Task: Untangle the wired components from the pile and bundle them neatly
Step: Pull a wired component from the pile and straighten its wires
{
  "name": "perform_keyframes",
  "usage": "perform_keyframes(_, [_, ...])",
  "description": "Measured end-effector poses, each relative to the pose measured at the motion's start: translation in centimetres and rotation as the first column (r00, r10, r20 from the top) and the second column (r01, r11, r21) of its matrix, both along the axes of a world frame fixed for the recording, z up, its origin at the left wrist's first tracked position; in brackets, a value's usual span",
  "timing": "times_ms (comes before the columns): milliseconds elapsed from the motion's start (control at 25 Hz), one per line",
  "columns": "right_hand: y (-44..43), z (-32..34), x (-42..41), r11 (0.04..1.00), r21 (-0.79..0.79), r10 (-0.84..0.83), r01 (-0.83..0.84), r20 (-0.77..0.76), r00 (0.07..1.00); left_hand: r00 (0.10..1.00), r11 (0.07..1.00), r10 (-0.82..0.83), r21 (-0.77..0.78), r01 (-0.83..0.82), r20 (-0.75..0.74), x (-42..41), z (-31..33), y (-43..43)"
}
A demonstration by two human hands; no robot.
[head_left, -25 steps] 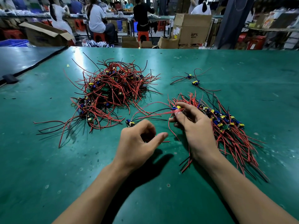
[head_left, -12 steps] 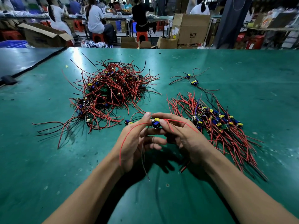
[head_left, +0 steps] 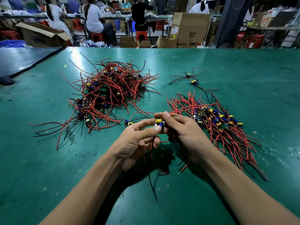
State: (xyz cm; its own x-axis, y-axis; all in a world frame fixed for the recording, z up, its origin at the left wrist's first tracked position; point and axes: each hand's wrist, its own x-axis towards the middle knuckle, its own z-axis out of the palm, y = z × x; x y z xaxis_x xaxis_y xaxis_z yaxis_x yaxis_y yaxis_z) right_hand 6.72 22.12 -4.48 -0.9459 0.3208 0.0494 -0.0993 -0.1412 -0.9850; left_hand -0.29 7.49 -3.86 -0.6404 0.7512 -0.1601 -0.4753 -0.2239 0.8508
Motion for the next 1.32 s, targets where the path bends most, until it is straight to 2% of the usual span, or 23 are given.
perform_keyframes(200, [0.6, 0.1, -0.2, 0.989, -0.054, -0.139, 0.138, -0.012, 0.99, 0.998, 0.999, -0.048, -0.022, 0.047, -0.047, 0.0, 0.0, -0.2])
perform_keyframes(280, [0.7, 0.3, -0.1, 0.988, -0.012, -0.156, 0.156, -0.022, 0.987, 0.997, 0.998, -0.047, -0.044, 0.044, -0.06, 0.2, -0.1, -0.2])
perform_keyframes(360, [0.8, 0.5, 0.2, 0.969, 0.148, -0.188, 0.196, -0.07, 0.98, 0.997, 0.997, -0.031, -0.072, 0.025, -0.072, 0.4, -0.2, -0.2])
perform_keyframes(440, [0.9, 0.5, 0.4, 0.881, 0.388, -0.23, 0.271, -0.15, 0.962, 0.995, 0.994, -0.026, -0.107, 0.016, -0.095, 0.5, -0.3, -0.2])
perform_keyframes(520, [0.9, 0.5, 0.5, 0.818, 0.496, -0.237, 0.291, -0.17, 0.956, 0.992, 0.99, -0.051, -0.139, 0.035, -0.115, 0.6, -0.4, -0.2])
perform_keyframes(600, [0.8, 0.6, 0.4, 0.887, 0.403, -0.213, 0.224, -0.073, 0.974, 0.988, 0.984, -0.088, -0.165, 0.066, -0.126, 0.8, -0.4, -0.3])
perform_keyframes(680, [0.6, 0.6, 0.3, 0.972, 0.184, -0.16, 0.149, 0.047, 0.986, 0.984, 0.981, -0.104, -0.175, 0.079, -0.141, 0.8, -0.4, -0.2])
perform_keyframes(720, [0.6, 0.5, 0.3, 0.983, 0.13, -0.14, 0.129, 0.08, 0.987, 0.982, 0.982, -0.115, -0.168, 0.089, -0.15, 0.8, -0.5, -0.2])
perform_keyframes(880, [-0.2, -0.1, 0.2, 0.984, 0.152, -0.099, 0.09, 0.054, 0.994, 0.979, 0.985, -0.144, -0.119, 0.128, -0.143, 0.9, -0.5, 0.1])
perform_keyframes(1000, [-0.3, -0.2, 0.2, 0.955, 0.265, -0.137, 0.132, 0.001, 0.991, 0.99, 0.99, -0.036, -0.141, 0.016, -0.138, 0.9, -0.5, 0.5])
perform_keyframes(1160, [-0.4, -0.3, 0.2, 0.881, 0.407, -0.242, 0.242, -0.051, 0.969, 0.975, 0.977, 0.057, -0.188, -0.099, -0.217, 1.0, -0.6, 0.6])
perform_keyframes(1320, [-0.4, -0.2, 0.3, 0.909, 0.344, -0.255, 0.238, 0.007, 0.967, 0.936, 0.972, 0.049, -0.198, -0.124, -0.348, 1.2, -0.5, 0.4])
